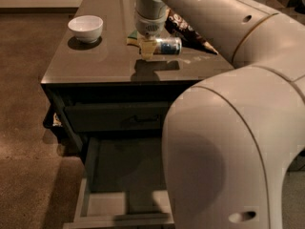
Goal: Pick redbull can from middle drawer and place on counter
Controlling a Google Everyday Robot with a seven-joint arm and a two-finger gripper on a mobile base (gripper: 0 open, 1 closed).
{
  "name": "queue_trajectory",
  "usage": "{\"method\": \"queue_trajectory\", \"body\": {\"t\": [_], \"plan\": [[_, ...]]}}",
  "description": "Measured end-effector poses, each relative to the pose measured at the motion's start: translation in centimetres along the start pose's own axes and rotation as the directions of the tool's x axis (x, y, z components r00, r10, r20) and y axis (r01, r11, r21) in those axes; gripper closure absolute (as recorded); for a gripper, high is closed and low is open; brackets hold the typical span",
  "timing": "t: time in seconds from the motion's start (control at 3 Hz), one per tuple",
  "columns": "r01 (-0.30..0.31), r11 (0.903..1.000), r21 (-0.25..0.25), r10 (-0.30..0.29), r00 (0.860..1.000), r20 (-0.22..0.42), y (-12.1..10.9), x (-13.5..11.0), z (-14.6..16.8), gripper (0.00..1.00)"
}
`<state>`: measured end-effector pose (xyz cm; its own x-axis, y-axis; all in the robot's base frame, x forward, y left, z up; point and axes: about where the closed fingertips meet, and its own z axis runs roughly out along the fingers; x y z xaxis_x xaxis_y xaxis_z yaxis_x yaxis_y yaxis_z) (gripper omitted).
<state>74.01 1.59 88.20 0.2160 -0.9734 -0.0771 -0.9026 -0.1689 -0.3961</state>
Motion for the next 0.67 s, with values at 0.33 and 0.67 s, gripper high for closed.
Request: {"method": "queue_trajectory", "body": {"t": [0.33, 0.67], "plan": [[-0.004, 1.0000, -0.007, 0.004, 1.000, 0.019, 0.17, 0.34, 0.65, 0.00], [-0.004, 1.0000, -0.007, 0.004, 1.000, 0.019, 0.17, 0.34, 0.65, 0.00]]}}
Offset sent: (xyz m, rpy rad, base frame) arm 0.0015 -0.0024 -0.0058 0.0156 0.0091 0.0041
